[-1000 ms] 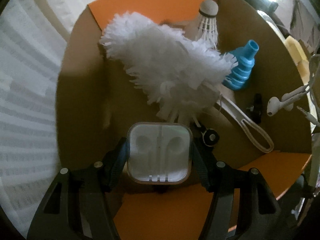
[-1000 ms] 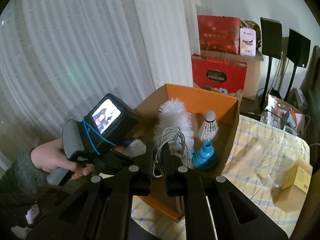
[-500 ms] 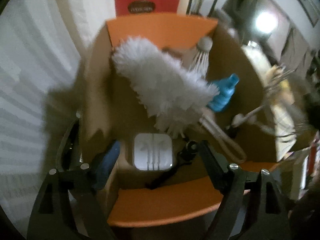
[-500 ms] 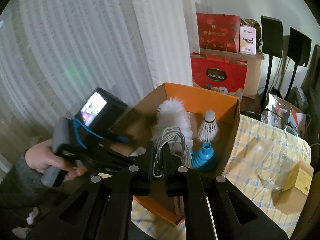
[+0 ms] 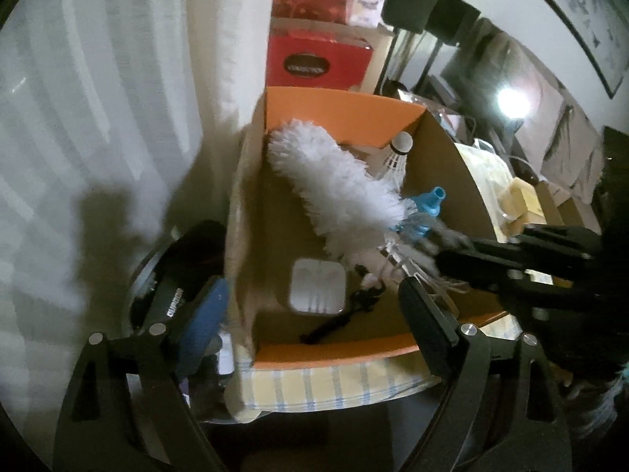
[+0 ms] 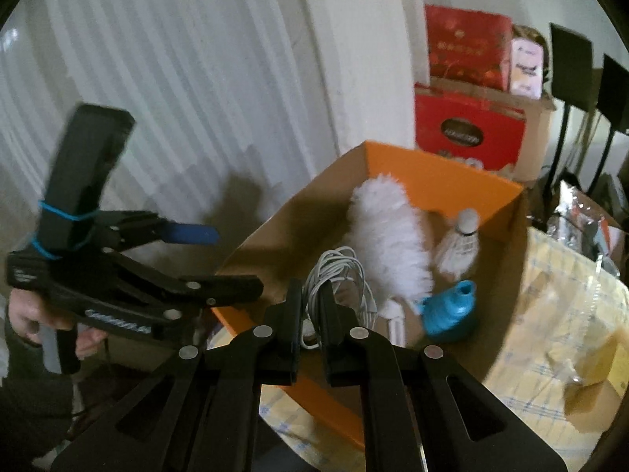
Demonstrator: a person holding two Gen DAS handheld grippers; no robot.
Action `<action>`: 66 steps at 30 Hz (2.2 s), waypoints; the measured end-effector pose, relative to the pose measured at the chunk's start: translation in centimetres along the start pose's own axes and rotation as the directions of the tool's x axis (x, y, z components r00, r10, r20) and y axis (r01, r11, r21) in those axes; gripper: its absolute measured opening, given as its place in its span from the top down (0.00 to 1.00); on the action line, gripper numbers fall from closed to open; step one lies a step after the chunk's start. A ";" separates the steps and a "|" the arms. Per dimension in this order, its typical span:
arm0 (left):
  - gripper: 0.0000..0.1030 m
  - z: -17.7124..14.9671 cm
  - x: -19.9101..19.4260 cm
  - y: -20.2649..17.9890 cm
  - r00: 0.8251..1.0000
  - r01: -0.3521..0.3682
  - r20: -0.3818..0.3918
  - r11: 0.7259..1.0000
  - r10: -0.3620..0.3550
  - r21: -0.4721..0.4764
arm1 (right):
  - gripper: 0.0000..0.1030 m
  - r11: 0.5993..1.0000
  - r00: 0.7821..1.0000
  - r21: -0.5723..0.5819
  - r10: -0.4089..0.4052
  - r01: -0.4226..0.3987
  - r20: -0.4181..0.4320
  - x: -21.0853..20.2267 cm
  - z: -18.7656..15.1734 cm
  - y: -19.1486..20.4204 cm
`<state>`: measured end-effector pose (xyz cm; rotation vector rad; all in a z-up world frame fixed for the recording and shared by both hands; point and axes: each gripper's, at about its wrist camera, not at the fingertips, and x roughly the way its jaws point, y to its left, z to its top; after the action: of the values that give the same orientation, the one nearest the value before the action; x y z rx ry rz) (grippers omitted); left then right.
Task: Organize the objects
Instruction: 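Open both tools in the orange box, releasing case and cable, then reach both tools to the tan sponge block on the table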
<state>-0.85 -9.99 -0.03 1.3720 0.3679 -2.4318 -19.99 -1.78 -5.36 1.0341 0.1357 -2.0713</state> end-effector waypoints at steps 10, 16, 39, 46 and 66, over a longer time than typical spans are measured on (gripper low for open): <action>0.16 -1.3 -1.5 2.3 1.000 -0.005 0.018 0.999 0.006 -0.031 | 0.88 1.000 0.996 0.017 0.025 -0.024 -0.083 5.4 -0.2 1.3; 0.16 -1.3 -1.5 2.1 1.000 -0.004 0.019 1.000 0.005 -0.029 | 0.76 0.999 0.994 0.036 0.043 -0.040 -0.096 6.3 -0.2 1.4; 0.00 -0.7 -0.6 -4.3 0.999 0.024 0.031 0.997 -0.026 0.070 | 0.20 0.993 0.997 0.094 -0.079 0.077 0.015 -4.7 -2.7 -3.4; 0.00 -0.4 -0.1 -8.0 0.995 0.096 0.025 0.989 -0.100 0.115 | 0.17 0.980 0.990 0.149 -0.138 0.132 0.036 -8.0 -4.6 -6.1; 0.00 0.2 2.5 -17.6 0.987 0.140 0.047 0.969 -0.152 0.202 | 0.17 0.900 0.931 0.291 -0.359 0.326 0.067 -16.2 -10.1 -14.1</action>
<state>-9.23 5.68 -0.93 1.3876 0.2224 -2.6882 -17.94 21.83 -3.83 1.1091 -0.0368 -2.5232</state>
